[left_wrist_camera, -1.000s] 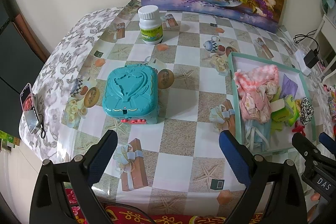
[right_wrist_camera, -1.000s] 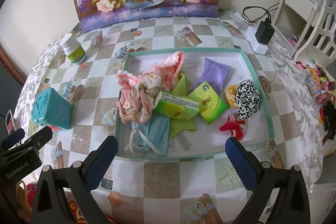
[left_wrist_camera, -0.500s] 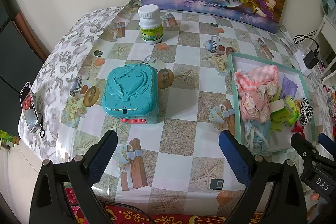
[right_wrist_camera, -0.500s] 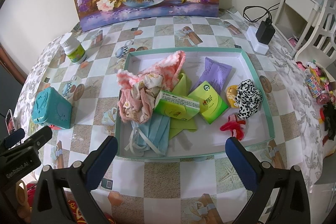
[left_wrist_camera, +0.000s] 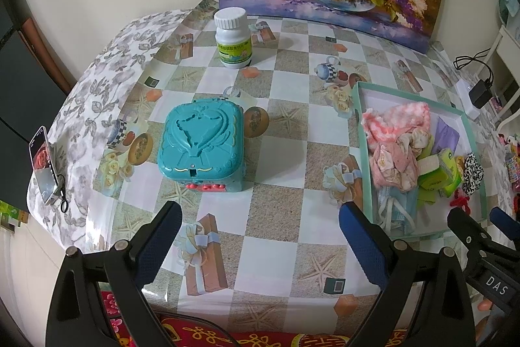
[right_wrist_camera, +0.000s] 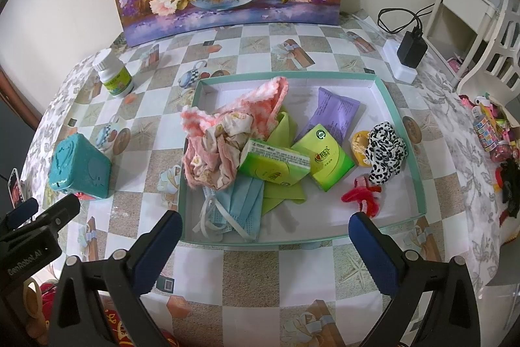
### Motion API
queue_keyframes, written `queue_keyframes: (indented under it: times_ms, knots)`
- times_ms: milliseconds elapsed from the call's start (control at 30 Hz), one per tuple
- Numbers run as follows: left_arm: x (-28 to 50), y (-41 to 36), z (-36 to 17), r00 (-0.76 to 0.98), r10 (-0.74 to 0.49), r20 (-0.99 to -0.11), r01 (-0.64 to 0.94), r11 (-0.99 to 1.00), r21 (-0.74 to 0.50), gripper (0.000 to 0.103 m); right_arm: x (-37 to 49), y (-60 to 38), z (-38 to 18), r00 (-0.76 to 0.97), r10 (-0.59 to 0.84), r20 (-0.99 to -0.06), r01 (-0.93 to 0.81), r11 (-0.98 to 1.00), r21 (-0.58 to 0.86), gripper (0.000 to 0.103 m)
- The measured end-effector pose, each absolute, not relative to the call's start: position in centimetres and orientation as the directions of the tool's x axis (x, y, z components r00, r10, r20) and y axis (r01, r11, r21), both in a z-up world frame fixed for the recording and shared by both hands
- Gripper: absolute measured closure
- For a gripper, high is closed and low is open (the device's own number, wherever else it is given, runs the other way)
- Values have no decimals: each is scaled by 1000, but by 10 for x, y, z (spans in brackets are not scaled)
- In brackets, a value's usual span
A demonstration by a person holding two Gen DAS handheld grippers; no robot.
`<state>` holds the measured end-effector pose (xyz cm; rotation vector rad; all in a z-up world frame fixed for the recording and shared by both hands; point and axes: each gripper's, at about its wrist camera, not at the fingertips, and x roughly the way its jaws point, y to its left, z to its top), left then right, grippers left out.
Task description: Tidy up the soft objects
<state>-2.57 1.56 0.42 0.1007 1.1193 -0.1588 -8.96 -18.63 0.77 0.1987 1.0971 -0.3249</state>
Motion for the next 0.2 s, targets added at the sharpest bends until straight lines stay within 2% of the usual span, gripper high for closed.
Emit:
queue_keyframes:
  times_ms: [200]
  knots:
    - [-24, 17, 5, 420, -74, -904, 168, 986, -3, 6, -89, -187, 7, 415, -157, -896, 352, 936, -1, 0]
